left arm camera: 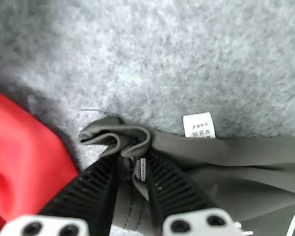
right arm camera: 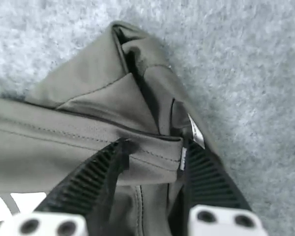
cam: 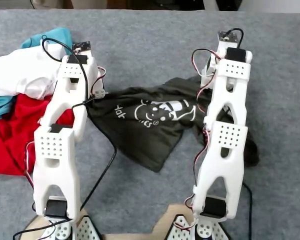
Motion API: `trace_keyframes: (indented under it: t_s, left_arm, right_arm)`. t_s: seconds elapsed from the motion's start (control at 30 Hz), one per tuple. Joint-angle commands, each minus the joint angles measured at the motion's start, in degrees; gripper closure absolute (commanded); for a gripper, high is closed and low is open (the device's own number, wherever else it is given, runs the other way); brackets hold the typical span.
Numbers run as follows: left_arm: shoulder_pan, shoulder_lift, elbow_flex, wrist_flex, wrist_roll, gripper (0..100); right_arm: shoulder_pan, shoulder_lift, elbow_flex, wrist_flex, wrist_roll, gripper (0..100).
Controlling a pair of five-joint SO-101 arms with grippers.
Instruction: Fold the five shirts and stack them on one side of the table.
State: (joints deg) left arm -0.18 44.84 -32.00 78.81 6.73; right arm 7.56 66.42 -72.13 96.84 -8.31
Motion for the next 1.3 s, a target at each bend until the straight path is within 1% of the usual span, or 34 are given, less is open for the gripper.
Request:
trace_keyframes:
  t_s: [0.0,0.13,0.3,0.5,0.6,0.7,0.77,0.83,0.97,1.03,1.17,1.27]
  left_arm:
    - [-1.1,0.0,-0.1,-1.3,-0.6,98]
    - [-1.1,0.0,-0.1,-1.3,-0.6,98]
    - [-1.1,0.0,-0.1,-1.3,-0.6,98]
    - [-1.1,0.0,0.0,-1.3,-0.6,98]
    - [-1.1,0.0,0.0,-1.3,-0.6,98]
    - [-1.1,0.0,0.0,-1.3,-0.6,98]
    - [-1.1,0.0,-0.2,-1.3,-0.5,98]
    - [-1.2,0.0,-0.3,-1.4,-0.3,98]
    - [-1.2,-0.7,-0.3,-1.3,0.6,98]
    - [-1.1,-1.3,-1.5,-0.8,2.1,98]
    - [-1.1,-6.6,-7.5,4.2,2.6,98]
    - [0.6,-10.2,-10.3,7.6,2.6,98]
  right_arm:
    - [1.1,0.0,-0.7,-0.9,-0.1,80.7]
    - [1.1,0.0,-0.2,-1.5,-0.4,81.8]
    - [1.0,0.7,-0.6,-1.8,-0.4,93.3]
    - [1.1,0.7,-1.4,-1.6,-0.4,94.0]
    - [1.1,0.7,-4.4,-0.4,-0.4,94.6]
    - [1.1,0.9,-9.2,1.7,-0.2,98.9]
    - [1.1,1.0,-12.4,3.1,0.4,99.1]
    - [0.9,1.0,-15.9,3.9,2.5,99.2]
    - [0.7,0.6,-23.3,5.5,4.6,99.2]
    - [0.7,-1.7,-23.1,5.5,4.8,99.2]
    - [0.9,-10.9,-20.4,5.5,7.6,99.2]
    - [1.1,-19.5,-20.3,5.5,9.6,99.2]
